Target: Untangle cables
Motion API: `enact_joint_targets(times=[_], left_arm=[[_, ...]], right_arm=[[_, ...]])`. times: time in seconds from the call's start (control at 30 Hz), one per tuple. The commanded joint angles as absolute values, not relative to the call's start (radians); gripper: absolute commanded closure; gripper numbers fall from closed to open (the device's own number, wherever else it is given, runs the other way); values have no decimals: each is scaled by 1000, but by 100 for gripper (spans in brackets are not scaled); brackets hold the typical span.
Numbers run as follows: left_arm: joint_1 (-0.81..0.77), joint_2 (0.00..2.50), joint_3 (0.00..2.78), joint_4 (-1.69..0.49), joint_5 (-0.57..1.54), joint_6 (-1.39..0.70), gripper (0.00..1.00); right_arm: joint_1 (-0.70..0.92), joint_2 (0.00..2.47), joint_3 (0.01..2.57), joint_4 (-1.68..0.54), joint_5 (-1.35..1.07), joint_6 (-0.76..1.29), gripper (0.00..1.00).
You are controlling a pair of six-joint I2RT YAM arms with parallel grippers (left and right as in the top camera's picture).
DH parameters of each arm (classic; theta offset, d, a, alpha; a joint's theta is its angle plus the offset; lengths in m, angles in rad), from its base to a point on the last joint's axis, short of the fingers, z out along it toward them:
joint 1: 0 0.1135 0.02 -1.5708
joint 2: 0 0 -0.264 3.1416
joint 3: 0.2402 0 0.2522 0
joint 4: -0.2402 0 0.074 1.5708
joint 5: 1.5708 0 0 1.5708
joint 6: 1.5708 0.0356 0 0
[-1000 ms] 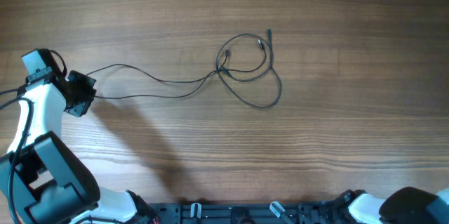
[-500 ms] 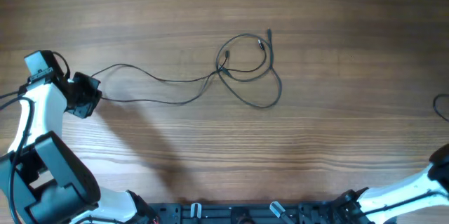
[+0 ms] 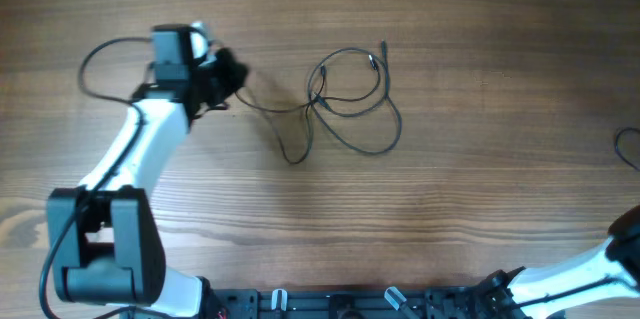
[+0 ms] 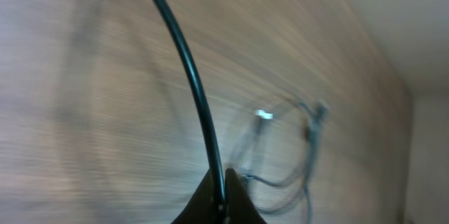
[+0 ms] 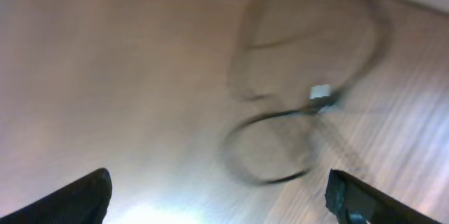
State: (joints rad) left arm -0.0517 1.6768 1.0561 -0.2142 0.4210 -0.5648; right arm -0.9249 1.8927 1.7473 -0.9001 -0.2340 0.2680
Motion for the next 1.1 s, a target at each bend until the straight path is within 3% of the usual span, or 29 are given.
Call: enact_joint_targets(times=[0.0,0.13,0.3,0.5,0.53,0.57,0.63,0.67,0.87,1.07], left_arm=[[-183,1683,1060,-138,453,-520,96],[-260,1640,1061,-48,495,-519,96],[-270,1518,1061,-6,525,-305,96],[-270,1512,1061,-116,138,-296,92],[-270,1517,1061,-148,-10,-313,78],[-270,1519,1061,-174,-119,-348,48],[-262,1521,1061,-227,-257,-424,23],[-254,1521,1061,-251,-299,-463,4],[-80,1521,1061,-443,-356,-834,0],[39,1521,1060,-550,-255,-872,0]], right_arm=[[-843,1769,1757,-963,-626,310,0],[-643,1743,1757,-1068,-747,114,0],[-335,1744,1712,-1082,-757,-57,0],[-62,1744,1652,-957,-674,-49,0],[-10,1744,1631,-926,-632,-49,0],[40,1744,1609,-901,-591,-50,0],[115,1744,1565,-862,-548,-53,0],[147,1744,1544,-841,-541,-57,0],[360,1768,1390,-575,-533,-128,0],[555,1911,1383,-365,-210,-25,0]])
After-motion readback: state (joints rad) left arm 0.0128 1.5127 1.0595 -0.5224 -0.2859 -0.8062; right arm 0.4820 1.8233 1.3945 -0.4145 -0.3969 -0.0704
